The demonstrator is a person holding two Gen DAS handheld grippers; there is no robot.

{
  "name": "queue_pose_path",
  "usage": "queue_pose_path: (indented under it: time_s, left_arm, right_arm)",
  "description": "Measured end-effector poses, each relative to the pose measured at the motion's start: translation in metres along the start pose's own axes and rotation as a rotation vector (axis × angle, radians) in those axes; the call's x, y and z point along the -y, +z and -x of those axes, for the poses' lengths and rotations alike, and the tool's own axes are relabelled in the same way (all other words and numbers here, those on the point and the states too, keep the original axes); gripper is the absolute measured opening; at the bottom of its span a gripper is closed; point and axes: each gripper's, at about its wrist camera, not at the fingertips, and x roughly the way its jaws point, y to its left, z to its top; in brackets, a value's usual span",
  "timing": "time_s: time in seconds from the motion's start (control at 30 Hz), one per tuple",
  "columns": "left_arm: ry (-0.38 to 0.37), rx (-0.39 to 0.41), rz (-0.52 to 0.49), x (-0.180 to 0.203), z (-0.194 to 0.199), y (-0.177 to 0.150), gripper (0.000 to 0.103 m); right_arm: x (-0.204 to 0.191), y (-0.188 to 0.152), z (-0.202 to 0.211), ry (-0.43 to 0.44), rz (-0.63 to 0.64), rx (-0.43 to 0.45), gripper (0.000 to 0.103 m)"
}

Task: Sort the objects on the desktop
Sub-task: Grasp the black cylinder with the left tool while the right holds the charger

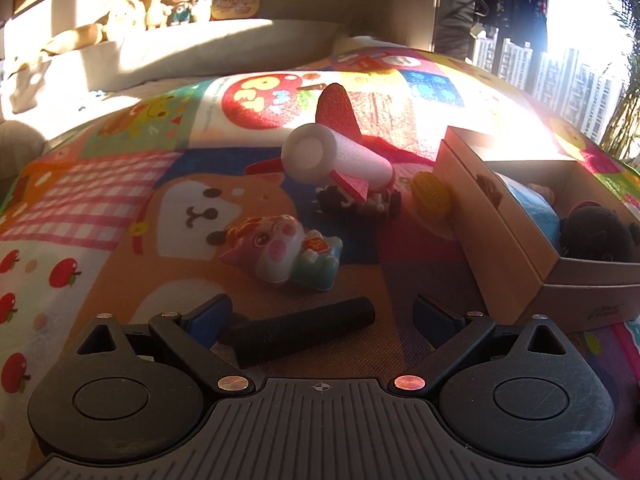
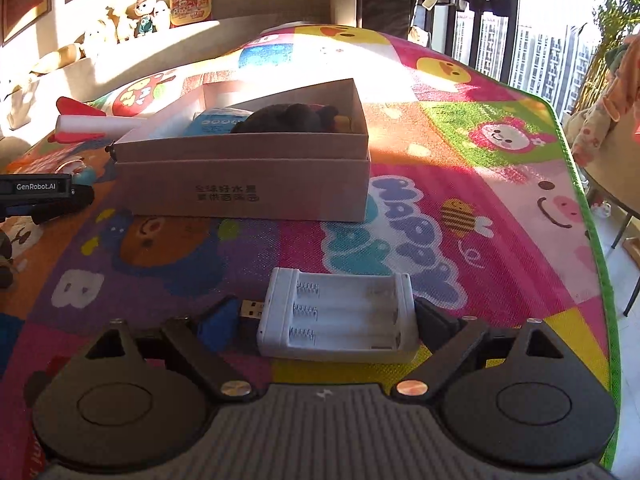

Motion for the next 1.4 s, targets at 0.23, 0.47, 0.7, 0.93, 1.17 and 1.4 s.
queue_pose_path:
  time_s: [0.23, 0.47, 0.7, 0.93, 1.17, 1.4]
  left_arm:
    - [-0.100, 0.040, -0.121, 0.008, 0.029, -0.019, 0.080]
    - [-0.201, 0.039, -0.249, 0.026, 0.080, -0.058, 0.098]
    - [-0.179, -0.039, -0.115, 0.020, 0.094, -0.074, 0.099]
    - [-0.178, -0.045, -0.155, 0.016, 0.109, -0.087, 0.099]
    - [-0.105, -0.060, -0.181, -0.001, 0.118, -0.089, 0.100]
    - [-0.016, -0.059, -0.110, -0.020, 0.119, -0.085, 0.100]
  right_arm:
    - [0.000, 0.000, 0.000, 0.012, -0.003, 0.000, 0.097]
    - [0.000, 0.001, -0.003, 0.030, -0.001, -0.013, 0.102]
    - [-0.002, 0.001, -0.003, 0.024, 0.007, -0.020, 0.103]
    - [-0.002, 0.001, -0.003, 0.022, 0.011, -0.022, 0.103]
    - [-0.002, 0.001, -0.003, 0.022, 0.011, -0.022, 0.103]
    - [-0.002, 0.002, -0.003, 0.023, 0.009, -0.021, 0.103]
